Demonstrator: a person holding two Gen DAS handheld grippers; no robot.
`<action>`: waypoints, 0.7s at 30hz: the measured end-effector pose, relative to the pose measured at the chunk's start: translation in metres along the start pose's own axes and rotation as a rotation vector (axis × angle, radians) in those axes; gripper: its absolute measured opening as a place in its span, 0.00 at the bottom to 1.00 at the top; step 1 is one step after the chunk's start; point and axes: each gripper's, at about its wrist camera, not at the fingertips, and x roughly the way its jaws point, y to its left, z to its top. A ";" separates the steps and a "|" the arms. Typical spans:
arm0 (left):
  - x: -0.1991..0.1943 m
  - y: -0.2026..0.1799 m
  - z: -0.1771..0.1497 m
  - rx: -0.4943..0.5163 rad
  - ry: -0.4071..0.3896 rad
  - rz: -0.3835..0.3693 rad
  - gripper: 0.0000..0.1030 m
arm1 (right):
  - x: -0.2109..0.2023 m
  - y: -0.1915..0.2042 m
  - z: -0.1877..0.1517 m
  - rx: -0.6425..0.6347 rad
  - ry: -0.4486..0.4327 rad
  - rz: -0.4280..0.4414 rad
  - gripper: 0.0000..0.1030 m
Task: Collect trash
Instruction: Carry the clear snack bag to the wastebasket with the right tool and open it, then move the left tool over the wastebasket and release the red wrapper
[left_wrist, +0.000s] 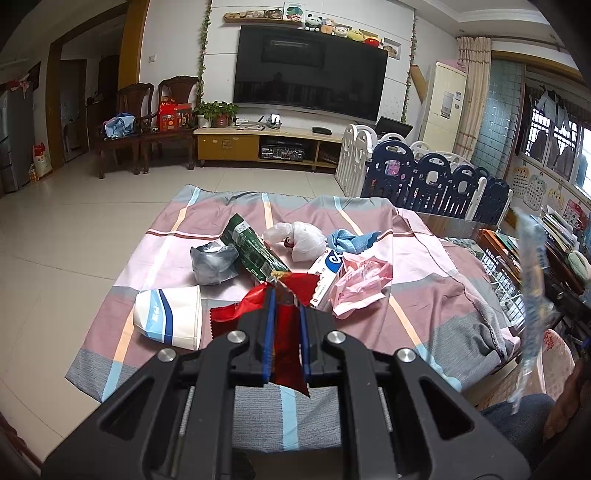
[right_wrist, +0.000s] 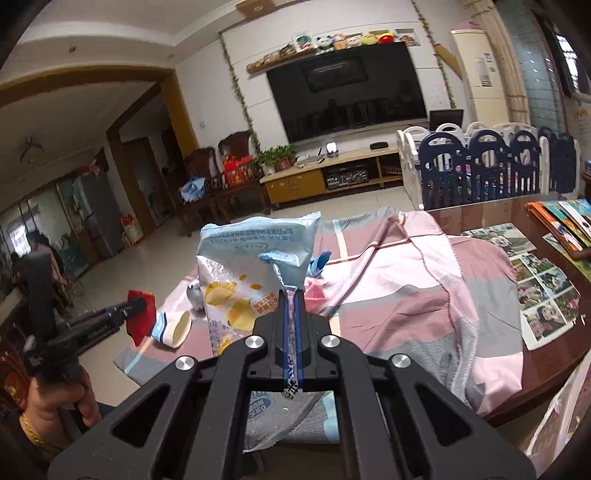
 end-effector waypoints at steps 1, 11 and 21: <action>-0.001 0.001 0.000 0.004 -0.001 0.000 0.11 | -0.013 -0.009 0.001 0.030 -0.022 -0.009 0.03; 0.000 -0.014 0.001 0.055 -0.003 0.004 0.11 | -0.138 -0.151 -0.024 0.078 -0.114 -0.445 0.04; 0.010 -0.085 -0.003 0.211 0.061 -0.102 0.11 | -0.174 -0.250 -0.089 0.301 -0.009 -0.682 0.57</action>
